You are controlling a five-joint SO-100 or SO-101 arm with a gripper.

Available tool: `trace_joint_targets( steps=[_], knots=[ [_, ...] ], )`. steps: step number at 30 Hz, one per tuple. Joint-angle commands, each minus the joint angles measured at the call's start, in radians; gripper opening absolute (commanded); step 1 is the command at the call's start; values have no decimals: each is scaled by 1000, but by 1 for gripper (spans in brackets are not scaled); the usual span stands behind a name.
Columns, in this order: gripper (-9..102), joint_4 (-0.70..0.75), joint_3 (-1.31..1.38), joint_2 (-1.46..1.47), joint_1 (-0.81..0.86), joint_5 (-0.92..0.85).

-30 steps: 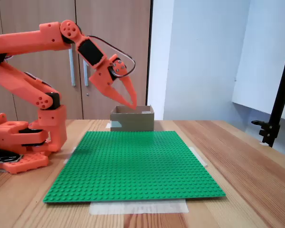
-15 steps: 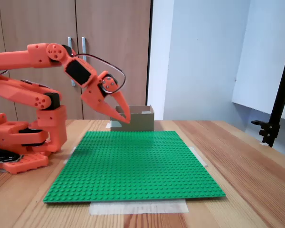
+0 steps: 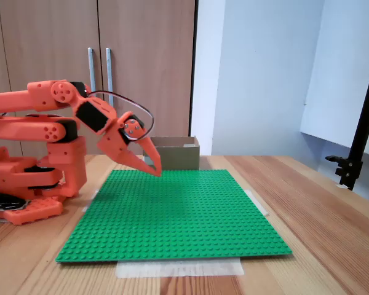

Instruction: Pick the red lego block and put it in the box.

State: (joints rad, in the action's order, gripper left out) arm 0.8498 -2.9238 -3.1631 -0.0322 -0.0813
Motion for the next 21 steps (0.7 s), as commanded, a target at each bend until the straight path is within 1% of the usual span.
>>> trace_joint_targets(
  steps=[1,8,21],
  knots=[
    [-1,-6,-15,-11,8,5],
    [-1,-15,-60,-21,8,34],
    [-1,3,-132,-60,8,8]
  ],
)
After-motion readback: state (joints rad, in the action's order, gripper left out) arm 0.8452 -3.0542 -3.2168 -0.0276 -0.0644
